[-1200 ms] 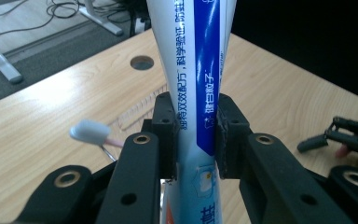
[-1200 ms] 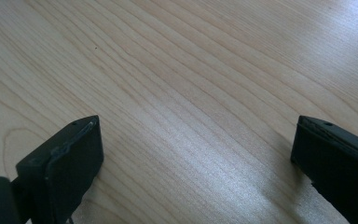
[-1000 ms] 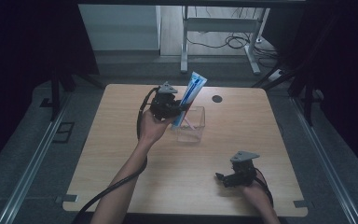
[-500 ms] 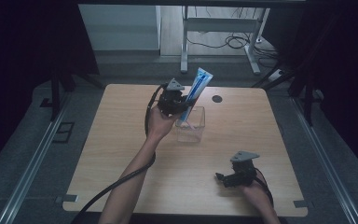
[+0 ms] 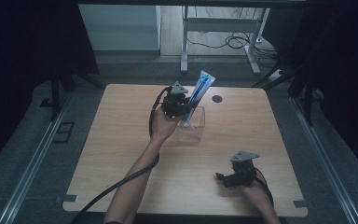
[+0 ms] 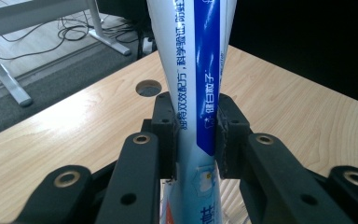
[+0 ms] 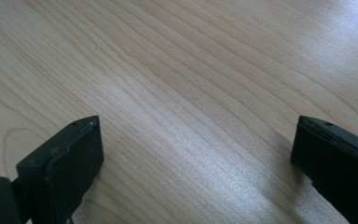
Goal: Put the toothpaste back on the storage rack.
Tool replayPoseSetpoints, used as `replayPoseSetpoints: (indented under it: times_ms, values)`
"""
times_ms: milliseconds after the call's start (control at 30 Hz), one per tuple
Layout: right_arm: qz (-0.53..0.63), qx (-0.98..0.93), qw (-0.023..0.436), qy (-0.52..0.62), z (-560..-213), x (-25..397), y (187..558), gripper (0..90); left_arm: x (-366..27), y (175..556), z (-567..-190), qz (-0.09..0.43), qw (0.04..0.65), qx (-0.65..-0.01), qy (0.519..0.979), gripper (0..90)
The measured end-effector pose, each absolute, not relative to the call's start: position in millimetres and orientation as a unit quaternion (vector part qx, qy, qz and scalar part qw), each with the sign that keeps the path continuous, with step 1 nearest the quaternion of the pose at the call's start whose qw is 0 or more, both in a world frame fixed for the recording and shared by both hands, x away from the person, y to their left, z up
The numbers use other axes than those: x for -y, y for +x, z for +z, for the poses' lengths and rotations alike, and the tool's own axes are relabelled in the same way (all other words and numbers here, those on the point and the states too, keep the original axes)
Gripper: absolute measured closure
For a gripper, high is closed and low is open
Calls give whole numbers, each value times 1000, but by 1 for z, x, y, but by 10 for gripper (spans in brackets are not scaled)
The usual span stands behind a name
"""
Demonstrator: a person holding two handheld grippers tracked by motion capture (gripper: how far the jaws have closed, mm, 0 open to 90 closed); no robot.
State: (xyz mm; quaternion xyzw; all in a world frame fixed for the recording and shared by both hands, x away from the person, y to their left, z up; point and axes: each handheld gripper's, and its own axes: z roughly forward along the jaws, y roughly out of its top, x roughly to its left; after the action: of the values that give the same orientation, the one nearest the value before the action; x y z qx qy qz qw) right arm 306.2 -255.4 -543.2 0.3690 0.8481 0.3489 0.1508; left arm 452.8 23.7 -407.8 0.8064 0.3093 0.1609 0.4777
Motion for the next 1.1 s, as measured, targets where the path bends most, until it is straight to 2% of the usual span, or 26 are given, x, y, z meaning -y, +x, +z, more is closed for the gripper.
replayPoseSetpoints:
  times_ms: [1100]
  values:
    - [349, -848, 151, 369, -543, 255, 306, 19, -17, 454, -445, 165, 440, -315, 825, 725]
